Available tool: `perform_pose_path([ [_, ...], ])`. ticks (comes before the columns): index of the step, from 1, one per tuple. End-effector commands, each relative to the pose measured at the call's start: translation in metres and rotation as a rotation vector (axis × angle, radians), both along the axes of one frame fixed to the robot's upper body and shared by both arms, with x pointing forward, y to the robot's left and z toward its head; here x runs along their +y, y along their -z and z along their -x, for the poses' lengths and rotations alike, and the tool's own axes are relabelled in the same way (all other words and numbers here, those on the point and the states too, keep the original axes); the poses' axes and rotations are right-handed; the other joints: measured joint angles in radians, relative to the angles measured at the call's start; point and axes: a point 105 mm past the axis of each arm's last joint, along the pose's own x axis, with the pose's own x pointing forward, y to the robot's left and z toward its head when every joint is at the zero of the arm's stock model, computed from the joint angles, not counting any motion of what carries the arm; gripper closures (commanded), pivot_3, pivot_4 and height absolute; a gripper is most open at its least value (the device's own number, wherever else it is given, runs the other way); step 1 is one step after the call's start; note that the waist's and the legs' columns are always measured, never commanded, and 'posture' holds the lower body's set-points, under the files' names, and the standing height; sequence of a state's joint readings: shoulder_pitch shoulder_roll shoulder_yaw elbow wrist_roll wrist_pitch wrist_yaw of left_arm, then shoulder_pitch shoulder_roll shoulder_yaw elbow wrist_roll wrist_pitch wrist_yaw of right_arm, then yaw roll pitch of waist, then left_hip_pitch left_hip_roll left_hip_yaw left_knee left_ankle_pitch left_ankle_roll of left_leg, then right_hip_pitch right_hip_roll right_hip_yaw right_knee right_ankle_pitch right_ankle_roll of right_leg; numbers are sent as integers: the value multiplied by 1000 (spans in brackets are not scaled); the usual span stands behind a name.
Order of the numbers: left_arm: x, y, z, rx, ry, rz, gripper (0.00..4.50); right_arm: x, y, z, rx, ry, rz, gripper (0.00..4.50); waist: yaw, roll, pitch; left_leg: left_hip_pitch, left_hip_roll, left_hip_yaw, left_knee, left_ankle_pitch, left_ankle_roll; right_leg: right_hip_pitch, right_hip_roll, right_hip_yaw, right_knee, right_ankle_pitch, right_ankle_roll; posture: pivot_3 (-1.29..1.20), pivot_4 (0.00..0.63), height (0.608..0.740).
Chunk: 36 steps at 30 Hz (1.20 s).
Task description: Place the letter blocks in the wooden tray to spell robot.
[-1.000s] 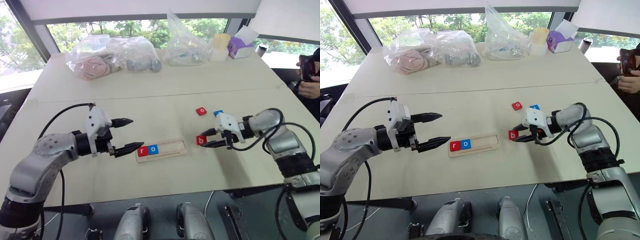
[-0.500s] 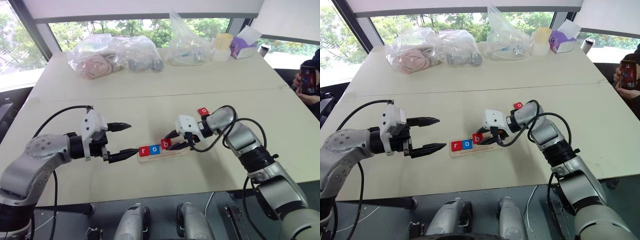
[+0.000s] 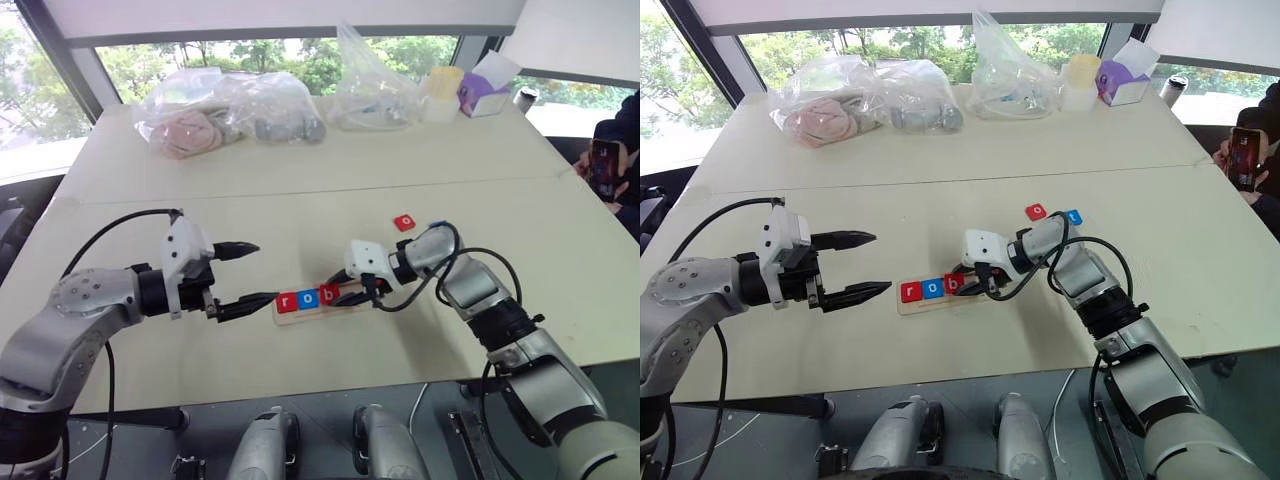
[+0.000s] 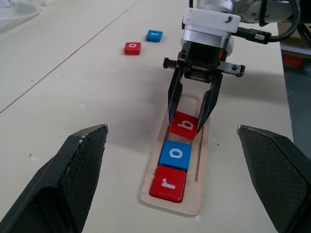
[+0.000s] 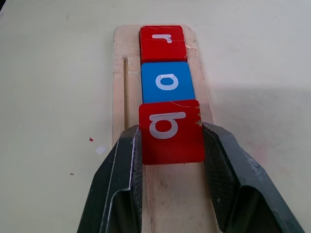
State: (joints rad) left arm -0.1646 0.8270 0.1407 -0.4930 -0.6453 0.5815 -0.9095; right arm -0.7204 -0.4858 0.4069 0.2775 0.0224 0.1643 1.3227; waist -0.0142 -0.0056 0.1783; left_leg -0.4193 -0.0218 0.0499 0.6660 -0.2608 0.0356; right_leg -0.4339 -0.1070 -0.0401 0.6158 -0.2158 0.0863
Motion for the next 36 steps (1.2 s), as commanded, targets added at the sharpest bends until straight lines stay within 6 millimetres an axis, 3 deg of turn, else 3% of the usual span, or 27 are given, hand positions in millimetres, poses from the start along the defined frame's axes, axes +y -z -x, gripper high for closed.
perform_pose_path([
  [1,-2,-9,3,-45,2,4,0,5,-7,-1,-28,-19,-15,3359,0,0,0,0,0,0,0,0,0,0,0,0,0,0,0,0,150,725],
  [12,-2,-9,4,-48,-4,4,0,7,-3,0,-17,-26,-8,3359,0,0,0,0,0,0,0,0,0,0,0,0,0,0,0,0,150,725],
  [18,-4,-9,4,-50,-1,7,0,8,-6,-2,-28,-26,-14,270,0,0,0,0,0,0,0,0,0,0,0,0,0,0,0,0,150,725],
  [19,-4,-9,4,-50,-1,7,0,8,-7,-2,-31,-27,-14,72,0,0,0,0,0,0,0,0,0,0,0,0,0,0,0,0,150,725],
  [26,-5,-10,4,-50,2,13,0,5,-26,-2,-56,-9,-61,72,0,0,0,0,0,0,0,0,0,0,0,0,0,0,0,0,150,725],
  [30,-5,-9,4,-46,4,16,0,-4,-56,-13,-110,104,-166,72,1,0,0,0,0,0,0,0,0,0,0,0,0,0,0,0,150,725],
  [34,-4,-9,2,-51,-5,12,0,-32,-85,-51,-225,416,-295,72,1,0,0,0,0,0,0,-1,-2,0,0,0,0,0,0,0,150,725],
  [36,-6,-7,2,-48,-3,19,0,-68,-91,-81,-296,731,-358,72,1,0,0,0,0,0,0,-1,-3,-1,0,0,0,0,0,0,150,725],
])
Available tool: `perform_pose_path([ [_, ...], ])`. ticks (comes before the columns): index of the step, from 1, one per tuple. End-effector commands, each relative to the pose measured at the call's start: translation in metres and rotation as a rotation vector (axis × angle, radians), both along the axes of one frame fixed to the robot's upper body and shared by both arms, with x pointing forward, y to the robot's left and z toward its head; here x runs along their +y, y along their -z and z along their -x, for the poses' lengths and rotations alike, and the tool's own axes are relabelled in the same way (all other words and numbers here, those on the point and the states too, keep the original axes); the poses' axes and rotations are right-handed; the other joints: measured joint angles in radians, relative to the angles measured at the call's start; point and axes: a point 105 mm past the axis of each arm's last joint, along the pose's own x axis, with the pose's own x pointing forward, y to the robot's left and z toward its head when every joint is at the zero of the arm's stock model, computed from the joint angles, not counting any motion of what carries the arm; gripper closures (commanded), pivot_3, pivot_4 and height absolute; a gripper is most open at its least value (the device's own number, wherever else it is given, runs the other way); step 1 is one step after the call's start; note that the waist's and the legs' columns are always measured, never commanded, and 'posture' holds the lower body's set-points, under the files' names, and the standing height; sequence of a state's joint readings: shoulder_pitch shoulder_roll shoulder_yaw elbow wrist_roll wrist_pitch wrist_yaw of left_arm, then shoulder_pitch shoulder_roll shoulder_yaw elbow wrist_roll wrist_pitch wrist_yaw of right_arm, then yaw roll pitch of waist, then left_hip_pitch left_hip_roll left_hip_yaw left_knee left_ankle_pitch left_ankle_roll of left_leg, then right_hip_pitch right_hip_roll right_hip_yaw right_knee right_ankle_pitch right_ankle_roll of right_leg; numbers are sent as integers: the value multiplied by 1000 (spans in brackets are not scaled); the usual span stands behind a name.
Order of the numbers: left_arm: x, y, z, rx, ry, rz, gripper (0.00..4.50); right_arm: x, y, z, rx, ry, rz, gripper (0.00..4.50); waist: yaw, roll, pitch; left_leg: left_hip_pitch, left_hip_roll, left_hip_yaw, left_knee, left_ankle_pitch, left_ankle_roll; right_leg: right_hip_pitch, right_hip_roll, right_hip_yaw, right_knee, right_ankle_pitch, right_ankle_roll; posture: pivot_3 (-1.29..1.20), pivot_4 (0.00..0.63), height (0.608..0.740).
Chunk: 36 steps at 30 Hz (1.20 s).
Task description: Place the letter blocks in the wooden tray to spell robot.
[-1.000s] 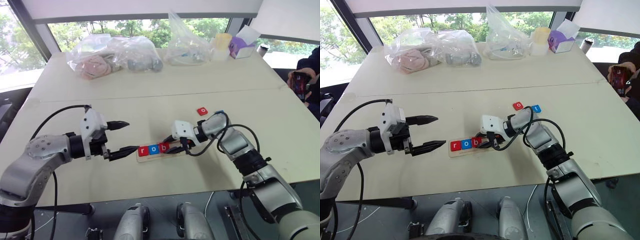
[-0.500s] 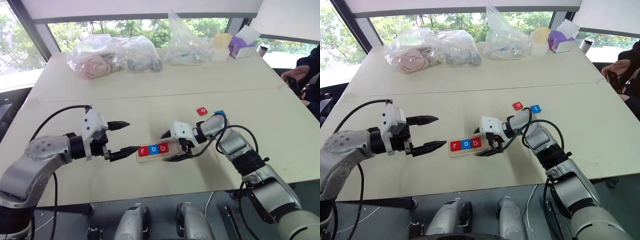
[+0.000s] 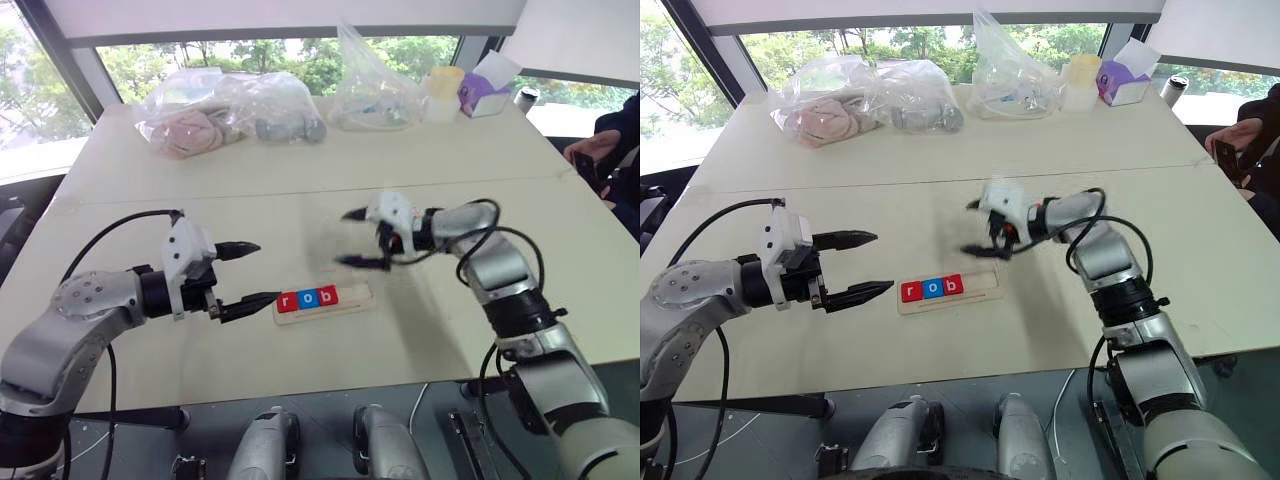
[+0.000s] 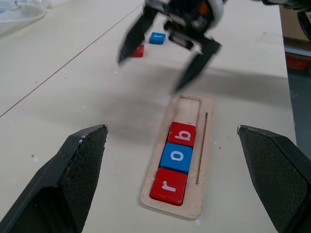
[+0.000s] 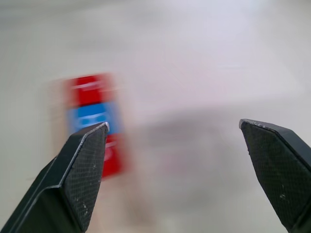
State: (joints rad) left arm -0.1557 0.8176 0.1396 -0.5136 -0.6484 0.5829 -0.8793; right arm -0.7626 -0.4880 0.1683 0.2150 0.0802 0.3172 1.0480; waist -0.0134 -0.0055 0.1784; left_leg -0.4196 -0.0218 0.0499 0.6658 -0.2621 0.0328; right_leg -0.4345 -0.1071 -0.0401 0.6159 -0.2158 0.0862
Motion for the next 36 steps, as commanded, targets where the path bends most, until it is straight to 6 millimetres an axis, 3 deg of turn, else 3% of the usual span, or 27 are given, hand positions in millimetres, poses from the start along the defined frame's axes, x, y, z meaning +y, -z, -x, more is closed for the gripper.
perform_pose_path([
  [1,-4,-6,2,-37,11,12,0,-54,-21,-42,-108,454,-131,72,1,0,0,0,0,0,0,0,0,0,0,0,0,0,0,0,150,725],
  [7,-6,-5,0,-37,14,16,0,-87,14,-51,-9,774,-175,72,-7,0,0,-4,0,0,-1,2,1,-4,0,0,0,0,0,0,150,725],
  [12,-6,-6,-1,-38,17,14,0,-86,38,-51,86,854,-207,72,-6,0,0,-6,1,1,-1,4,1,-6,1,0,2,0,0,0,150,725],
  [22,-4,-8,-2,-44,10,6,0,-89,60,-61,158,932,-176,72,-4,0,0,-5,1,0,0,4,1,-4,5,0,2,1,0,0,150,725],
  [25,-4,-8,-2,-46,5,7,0,-88,66,-61,178,932,-170,893,-4,0,0,-3,1,0,0,4,2,-3,6,0,3,1,0,0,150,725],
  [30,-5,-8,-2,-47,1,8,0,-87,68,-58,203,937,-171,3316,2,0,0,1,1,0,1,4,2,2,7,-1,2,0,0,0,150,725],
  [32,-5,-7,-1,-47,2,9,0,-88,67,-54,204,941,-168,3299,2,0,0,1,1,0,1,4,2,3,7,-1,2,0,0,0,150,725],
  [36,-6,-6,-2,-45,5,13,0,-94,52,-22,148,968,-166,3299,6,0,0,0,2,-2,1,4,3,2,6,-1,2,0,0,0,150,725],
])
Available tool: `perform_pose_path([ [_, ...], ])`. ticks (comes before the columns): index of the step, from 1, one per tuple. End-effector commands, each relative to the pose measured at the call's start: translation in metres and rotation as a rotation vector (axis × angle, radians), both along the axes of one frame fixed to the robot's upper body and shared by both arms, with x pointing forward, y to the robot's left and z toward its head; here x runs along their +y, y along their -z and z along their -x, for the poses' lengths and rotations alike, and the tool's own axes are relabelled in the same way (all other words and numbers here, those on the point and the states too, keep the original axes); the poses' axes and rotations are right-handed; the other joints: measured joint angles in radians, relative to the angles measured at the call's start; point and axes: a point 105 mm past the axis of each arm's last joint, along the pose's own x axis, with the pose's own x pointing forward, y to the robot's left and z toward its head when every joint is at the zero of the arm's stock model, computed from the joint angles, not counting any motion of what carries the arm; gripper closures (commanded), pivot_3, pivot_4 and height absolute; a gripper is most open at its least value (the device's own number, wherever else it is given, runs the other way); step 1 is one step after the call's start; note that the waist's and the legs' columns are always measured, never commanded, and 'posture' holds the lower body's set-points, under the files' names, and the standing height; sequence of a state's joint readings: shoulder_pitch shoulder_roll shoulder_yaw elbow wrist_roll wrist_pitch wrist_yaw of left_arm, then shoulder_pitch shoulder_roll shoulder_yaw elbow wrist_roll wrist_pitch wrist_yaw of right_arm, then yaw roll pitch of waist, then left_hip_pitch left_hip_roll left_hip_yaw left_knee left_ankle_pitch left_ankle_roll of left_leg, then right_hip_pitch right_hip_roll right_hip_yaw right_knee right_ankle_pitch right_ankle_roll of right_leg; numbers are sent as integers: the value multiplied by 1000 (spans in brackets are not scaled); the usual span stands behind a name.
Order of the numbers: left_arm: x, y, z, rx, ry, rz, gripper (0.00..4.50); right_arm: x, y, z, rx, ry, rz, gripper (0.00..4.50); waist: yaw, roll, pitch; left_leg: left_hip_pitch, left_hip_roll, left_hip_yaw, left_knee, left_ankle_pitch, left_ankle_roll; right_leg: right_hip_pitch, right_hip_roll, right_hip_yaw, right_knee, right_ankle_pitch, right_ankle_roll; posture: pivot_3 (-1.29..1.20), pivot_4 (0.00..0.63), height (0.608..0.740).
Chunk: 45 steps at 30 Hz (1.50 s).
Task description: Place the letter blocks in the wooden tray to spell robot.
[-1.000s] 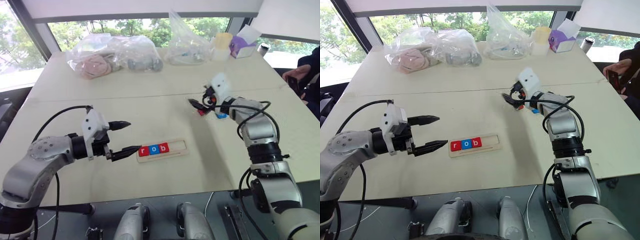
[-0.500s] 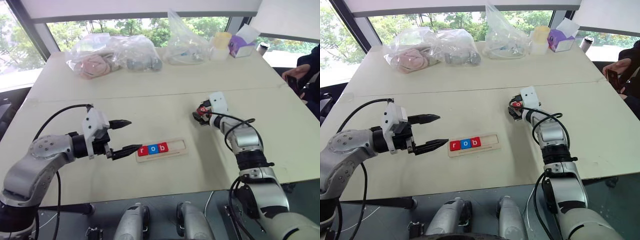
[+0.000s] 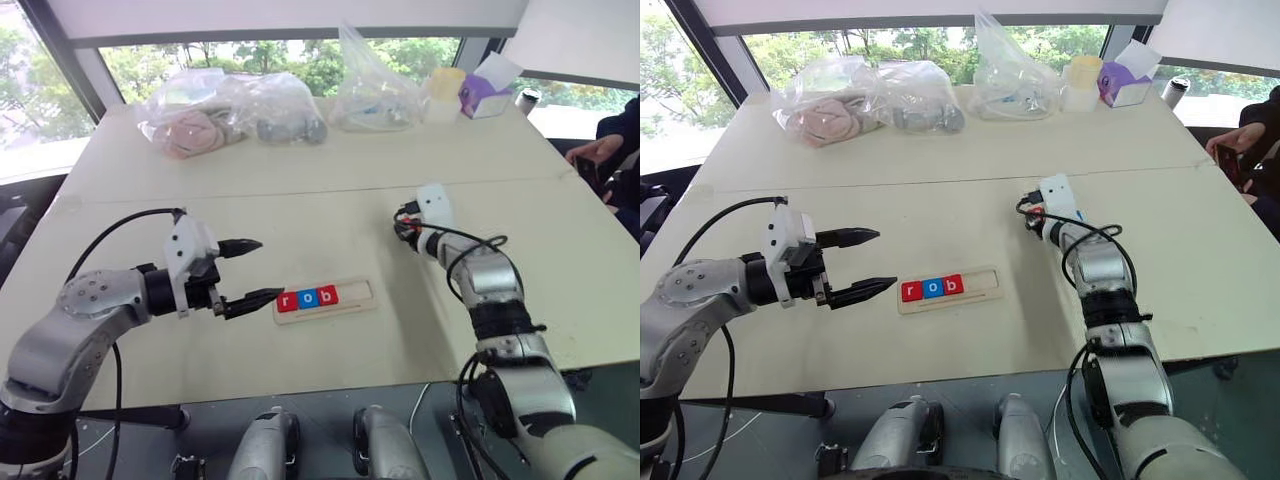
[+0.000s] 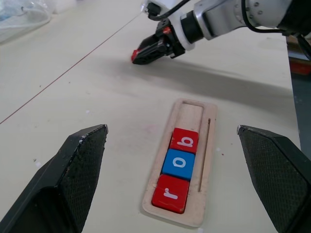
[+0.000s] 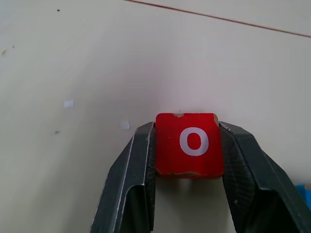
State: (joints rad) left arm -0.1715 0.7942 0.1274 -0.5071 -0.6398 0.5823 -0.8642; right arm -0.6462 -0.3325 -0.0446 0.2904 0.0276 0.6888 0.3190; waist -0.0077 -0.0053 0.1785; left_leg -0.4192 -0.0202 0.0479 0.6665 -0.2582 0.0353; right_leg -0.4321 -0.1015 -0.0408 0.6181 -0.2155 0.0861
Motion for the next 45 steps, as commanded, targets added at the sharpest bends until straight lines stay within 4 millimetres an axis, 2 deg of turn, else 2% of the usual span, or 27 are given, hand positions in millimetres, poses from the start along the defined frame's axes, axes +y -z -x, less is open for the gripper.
perform_pose_path([
  [1,-3,-5,2,-37,13,-5,0,-6,-17,29,-40,26,17,3299,1,0,0,-1,0,0,0,0,0,-1,0,0,0,0,0,0,150,725],
  [6,-3,-3,5,-19,29,0,0,-9,-22,96,0,102,-32,3299,-2,0,0,-3,0,0,-1,0,0,-3,-1,0,0,0,0,0,150,725],
  [10,-4,-1,4,-8,44,2,0,-11,-20,120,25,140,-57,3299,-5,0,0,-2,1,0,0,0,0,-3,0,0,-1,0,0,0,150,725],
  [19,-3,-3,3,-6,64,-7,0,-4,-4,126,59,149,-99,3299,-5,0,0,-3,2,1,0,0,-1,-4,1,0,-2,0,0,0,150,725],
  [32,-4,-2,4,-4,58,-14,0,14,9,105,64,66,-112,3299,-4,0,0,-3,2,1,0,0,-1,-4,3,0,-3,0,0,0,150,725],
  [33,-3,-2,4,-3,55,-16,0,15,10,106,67,56,-111,2216,-4,0,0,-3,2,1,0,0,-1,-4,3,0,-3,0,0,0,150,725],
  [34,-2,-2,4,-1,52,-19,0,16,10,107,71,33,-94,1813,-4,0,0,-3,2,1,0,0,-1,-4,4,0,-3,0,0,0,150,725],
  [37,0,-1,5,1,47,-23,0,18,9,111,77,-23,-63,181,-4,0,0,-3,2,1,0,0,-1,-4,3,0,-3,0,0,0,150,725],
  [38,1,-1,6,2,45,-24,0,18,5,113,71,-72,-43,39,-3,0,0,-3,2,1,0,0,-1,-4,3,0,-3,0,0,0,150,725],
  [40,1,0,7,4,43,-23,0,20,-2,117,69,-169,-11,39,-2,0,0,-3,2,1,0,0,-1,-4,3,-1,-3,0,0,0,150,725],
  [43,0,0,7,5,43,-21,0,20,-24,128,26,-471,111,39,-2,1,1,-4,2,1,1,0,0,-3,3,-1,-4,0,0,0,150,725],
  [45,0,1,7,4,46,-19,0,18,-30,135,9,-650,190,39,-2,-1,1,-3,2,1,1,0,0,-2,3,-1,-5,0,0,0,150,725],
])
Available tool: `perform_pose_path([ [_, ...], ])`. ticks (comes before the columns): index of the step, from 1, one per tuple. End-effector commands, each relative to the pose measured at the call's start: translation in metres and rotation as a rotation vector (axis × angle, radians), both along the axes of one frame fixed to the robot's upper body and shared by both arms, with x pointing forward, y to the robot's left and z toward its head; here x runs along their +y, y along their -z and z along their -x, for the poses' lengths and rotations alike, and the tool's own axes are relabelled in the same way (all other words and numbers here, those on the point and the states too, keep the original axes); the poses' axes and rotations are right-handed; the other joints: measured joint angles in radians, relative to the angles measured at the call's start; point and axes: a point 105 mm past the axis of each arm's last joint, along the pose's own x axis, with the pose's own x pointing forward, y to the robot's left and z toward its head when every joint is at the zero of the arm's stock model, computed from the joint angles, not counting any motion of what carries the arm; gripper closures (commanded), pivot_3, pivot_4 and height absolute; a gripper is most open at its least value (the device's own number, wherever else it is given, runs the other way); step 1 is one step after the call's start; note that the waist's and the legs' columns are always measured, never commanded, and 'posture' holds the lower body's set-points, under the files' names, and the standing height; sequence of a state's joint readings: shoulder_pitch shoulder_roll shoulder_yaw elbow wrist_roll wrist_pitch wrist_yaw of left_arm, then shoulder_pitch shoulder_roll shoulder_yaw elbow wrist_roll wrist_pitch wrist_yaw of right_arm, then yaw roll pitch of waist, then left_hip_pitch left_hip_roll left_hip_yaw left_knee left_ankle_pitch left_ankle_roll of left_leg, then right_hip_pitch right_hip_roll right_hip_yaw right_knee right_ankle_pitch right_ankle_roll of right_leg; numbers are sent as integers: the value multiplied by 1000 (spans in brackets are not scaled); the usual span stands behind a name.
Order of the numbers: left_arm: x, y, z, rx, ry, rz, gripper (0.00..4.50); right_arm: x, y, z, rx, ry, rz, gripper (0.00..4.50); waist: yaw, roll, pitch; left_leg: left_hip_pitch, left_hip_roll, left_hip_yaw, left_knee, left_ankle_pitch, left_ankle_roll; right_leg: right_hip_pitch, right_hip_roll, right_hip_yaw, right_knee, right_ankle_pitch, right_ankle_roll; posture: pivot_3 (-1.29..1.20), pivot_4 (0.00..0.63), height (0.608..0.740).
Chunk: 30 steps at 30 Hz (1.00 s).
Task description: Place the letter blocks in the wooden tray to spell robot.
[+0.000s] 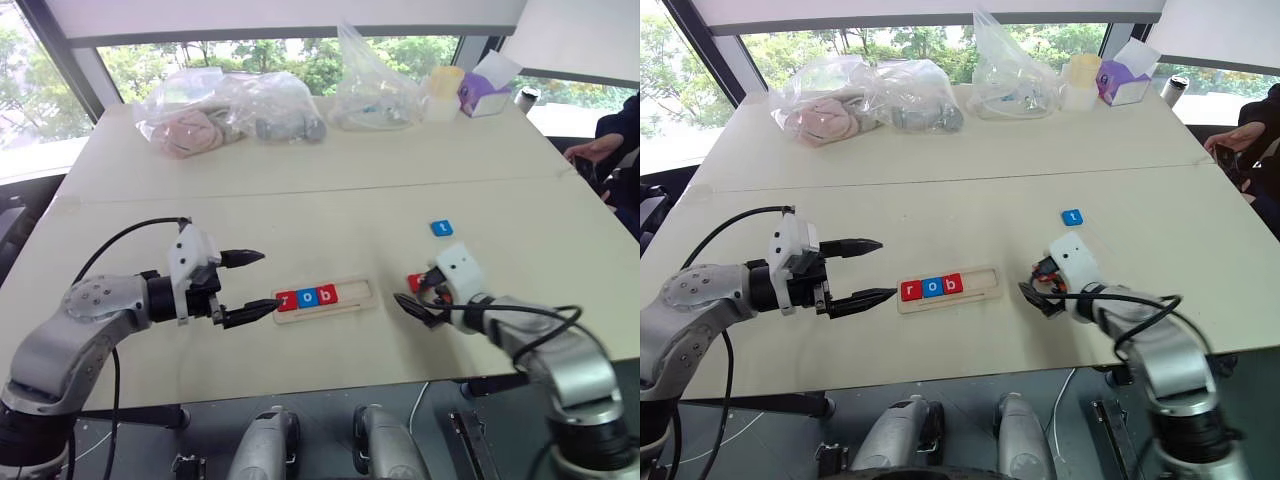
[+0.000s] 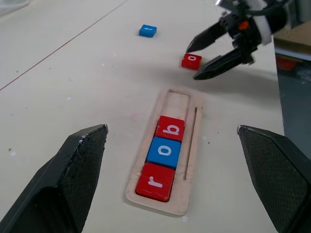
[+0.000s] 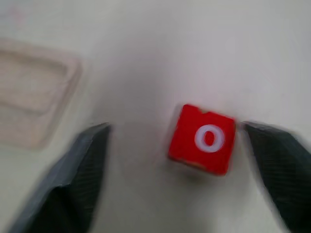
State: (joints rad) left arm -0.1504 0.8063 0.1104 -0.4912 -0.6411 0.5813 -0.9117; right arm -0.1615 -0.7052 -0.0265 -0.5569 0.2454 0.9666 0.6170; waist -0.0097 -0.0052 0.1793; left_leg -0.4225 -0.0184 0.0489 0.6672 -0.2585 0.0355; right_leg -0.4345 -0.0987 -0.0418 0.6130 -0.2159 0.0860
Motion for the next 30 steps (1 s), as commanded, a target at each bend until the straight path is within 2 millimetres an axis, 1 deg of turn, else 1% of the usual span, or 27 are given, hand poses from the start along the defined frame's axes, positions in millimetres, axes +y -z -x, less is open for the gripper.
perform_pose_path([
  [1,-2,-10,1,-54,8,-3,0,10,-17,14,-62,-346,50,39,0,-1,0,0,0,-1,0,0,0,0,0,0,0,0,0,0,150,725],
  [3,-3,-11,-1,-60,12,-2,0,0,-10,21,-25,-511,108,39,0,-1,0,1,0,-1,0,0,0,1,2,0,0,0,1,0,150,725],
  [6,-3,-12,-2,-69,9,-4,0,-15,1,15,-16,-603,192,39,-1,-4,1,3,0,0,0,0,0,4,2,0,0,-1,1,0,150,725],
  [9,-4,-13,-4,-75,7,-1,0,-23,3,-4,-28,-648,239,39,-5,-4,2,5,0,1,0,0,0,4,1,0,0,0,1,0,150,725],
  [13,-5,-14,-6,-80,2,1,0,-29,2,-29,-37,-684,303,39,-1,-5,3,6,1,1,0,0,0,5,1,1,2,0,0,0,150,725],
  [17,-5,-15,-7,-86,-5,3,0,-33,6,-45,-3,-704,327,39,1,-5,3,6,1,1,0,0,0,5,0,0,1,0,0,0,150,725],
  [22,-3,-13,-7,-92,-23,-12,0,-37,20,-48,65,-740,337,39,1,-5,3,6,1,1,0,0,0,6,-2,1,0,0,0,0,150,725],
  [29,-4,-14,-5,-99,-28,-13,0,-41,26,-51,88,-751,336,39,0,-5,3,10,1,1,0,0,-1,9,-3,1,1,0,0,0,150,725],
  [30,-4,-14,-5,-100,-28,-14,0,-42,26,-51,89,-749,337,272,0,-5,3,11,1,1,0,0,-1,10,-4,1,1,0,-1,0,150,725],
])
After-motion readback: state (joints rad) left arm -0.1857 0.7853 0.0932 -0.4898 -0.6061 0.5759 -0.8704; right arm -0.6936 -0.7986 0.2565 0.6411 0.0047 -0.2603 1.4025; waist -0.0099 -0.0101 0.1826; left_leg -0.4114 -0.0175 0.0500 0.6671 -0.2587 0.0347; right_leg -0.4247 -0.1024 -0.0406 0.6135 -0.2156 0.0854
